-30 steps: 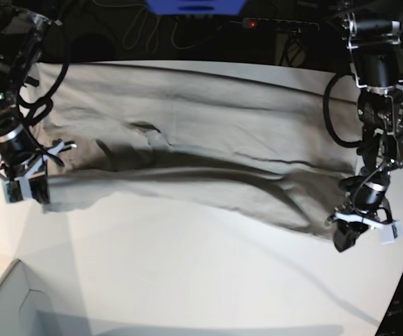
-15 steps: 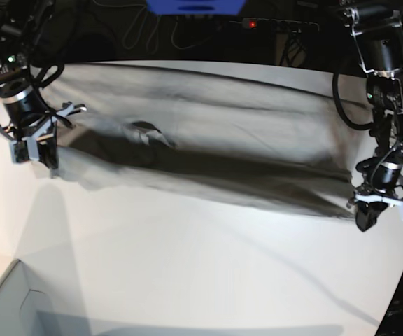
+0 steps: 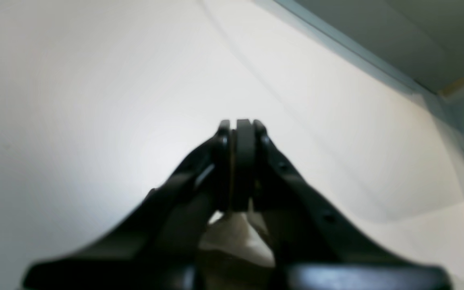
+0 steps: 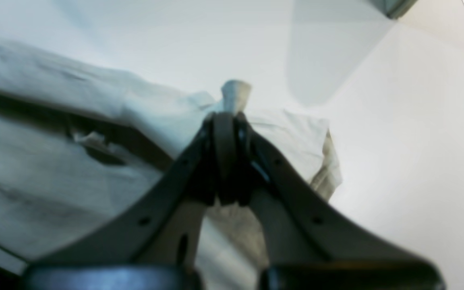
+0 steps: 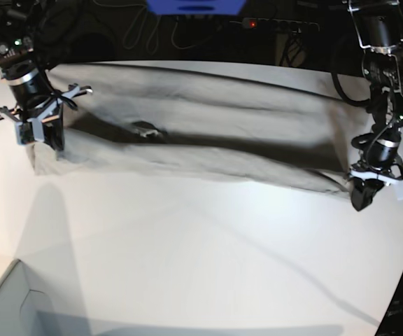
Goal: Layout the t-shirt on the table in an organized manner, then fold the t-shirt properly
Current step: 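Lift the shirt with both grippers and fold it toward the robot, then hold the folded shirt edge with both grippers, smoothing it flat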
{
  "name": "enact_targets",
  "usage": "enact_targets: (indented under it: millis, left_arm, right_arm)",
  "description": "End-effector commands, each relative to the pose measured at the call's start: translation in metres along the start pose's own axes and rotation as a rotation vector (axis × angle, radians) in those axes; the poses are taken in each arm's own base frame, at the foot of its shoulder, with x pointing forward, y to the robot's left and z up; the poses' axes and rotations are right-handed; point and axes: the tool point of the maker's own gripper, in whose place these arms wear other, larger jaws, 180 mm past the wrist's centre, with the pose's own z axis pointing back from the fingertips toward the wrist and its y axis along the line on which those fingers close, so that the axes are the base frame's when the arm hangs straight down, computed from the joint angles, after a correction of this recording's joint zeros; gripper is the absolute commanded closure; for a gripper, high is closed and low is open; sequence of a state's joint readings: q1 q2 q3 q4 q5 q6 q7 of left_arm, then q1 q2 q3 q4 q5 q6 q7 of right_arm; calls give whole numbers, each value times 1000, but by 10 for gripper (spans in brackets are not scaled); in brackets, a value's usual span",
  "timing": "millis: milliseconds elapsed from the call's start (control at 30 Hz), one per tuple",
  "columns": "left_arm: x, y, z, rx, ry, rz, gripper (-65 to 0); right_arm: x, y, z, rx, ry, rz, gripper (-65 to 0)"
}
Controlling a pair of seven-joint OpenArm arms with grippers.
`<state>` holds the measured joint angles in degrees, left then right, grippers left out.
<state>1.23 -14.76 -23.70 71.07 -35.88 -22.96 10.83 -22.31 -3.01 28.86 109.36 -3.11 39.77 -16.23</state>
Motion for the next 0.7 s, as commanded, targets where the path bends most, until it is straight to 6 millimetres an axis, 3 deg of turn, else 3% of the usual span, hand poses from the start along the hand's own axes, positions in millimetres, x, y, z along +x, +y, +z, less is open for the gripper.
enact_targets:
  millis: [0, 267, 667]
  left_arm:
    - [20, -2, 0, -18, -54, -14, 0]
    - [18, 15, 11, 27, -58, -1, 0]
    - [-6, 28, 27, 59, -3, 4, 0]
  right_arm:
    - [12, -1, 4, 2, -54, -4, 0]
    - [1, 10, 26, 32, -97, -44, 0]
    - [-18, 21, 43, 60, -53, -90, 0]
